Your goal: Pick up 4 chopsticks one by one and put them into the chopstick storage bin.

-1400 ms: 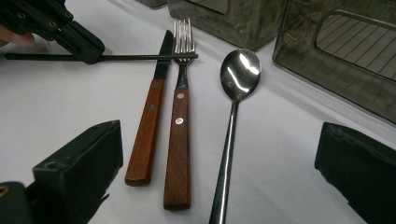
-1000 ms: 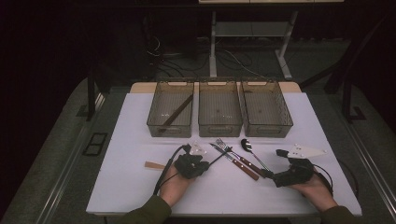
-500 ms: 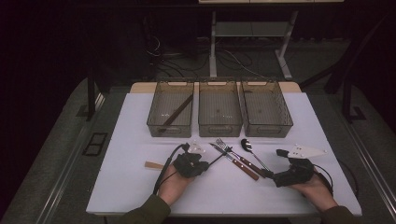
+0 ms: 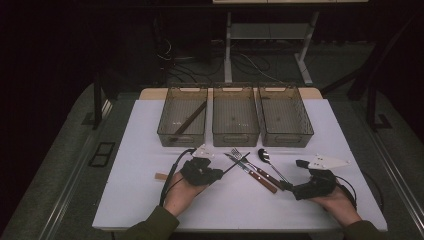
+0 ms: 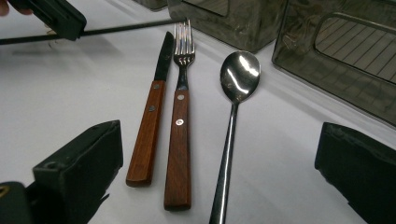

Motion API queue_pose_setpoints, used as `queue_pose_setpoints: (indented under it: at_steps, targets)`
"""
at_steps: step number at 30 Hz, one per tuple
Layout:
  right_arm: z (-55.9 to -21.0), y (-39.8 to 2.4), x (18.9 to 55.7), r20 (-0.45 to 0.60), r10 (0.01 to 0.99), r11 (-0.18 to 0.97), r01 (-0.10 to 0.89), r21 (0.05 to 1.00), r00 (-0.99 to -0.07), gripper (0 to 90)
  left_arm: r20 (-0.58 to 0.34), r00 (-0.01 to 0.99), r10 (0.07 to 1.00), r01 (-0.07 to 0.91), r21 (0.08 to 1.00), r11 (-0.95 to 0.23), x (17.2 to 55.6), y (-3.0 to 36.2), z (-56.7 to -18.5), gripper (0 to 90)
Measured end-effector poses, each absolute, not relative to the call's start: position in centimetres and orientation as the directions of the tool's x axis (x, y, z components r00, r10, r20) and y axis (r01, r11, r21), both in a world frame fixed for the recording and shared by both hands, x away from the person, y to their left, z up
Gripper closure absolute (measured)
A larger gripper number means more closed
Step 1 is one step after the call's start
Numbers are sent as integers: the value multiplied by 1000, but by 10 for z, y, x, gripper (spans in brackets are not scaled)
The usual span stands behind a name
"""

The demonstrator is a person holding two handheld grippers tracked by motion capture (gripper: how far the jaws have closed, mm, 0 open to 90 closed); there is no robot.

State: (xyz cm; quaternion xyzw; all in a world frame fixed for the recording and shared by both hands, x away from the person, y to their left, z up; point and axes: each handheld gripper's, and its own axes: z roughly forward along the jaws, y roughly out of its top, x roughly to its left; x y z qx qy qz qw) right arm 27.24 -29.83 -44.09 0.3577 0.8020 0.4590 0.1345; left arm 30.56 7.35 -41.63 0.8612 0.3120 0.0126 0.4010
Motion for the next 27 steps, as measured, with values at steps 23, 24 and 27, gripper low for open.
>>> queue_pose_setpoints:
  at_steps: [23, 24, 27]
  targets:
    - [-441, -298, 272, 107, 695, 325, 443, 836, -711, 12, -207, 836, 509, 470, 749, -467, 333, 98, -356, 857]
    - [-441, -298, 272, 107, 696, 324, 444, 836, -710, 12, -206, 835, 510, 468, 752, -463, 335, 99, -355, 857]
    - [-440, -297, 272, 116, 698, 317, 452, 834, -706, 12, -205, 833, 514, 470, 751, -463, 341, 103, -352, 857]
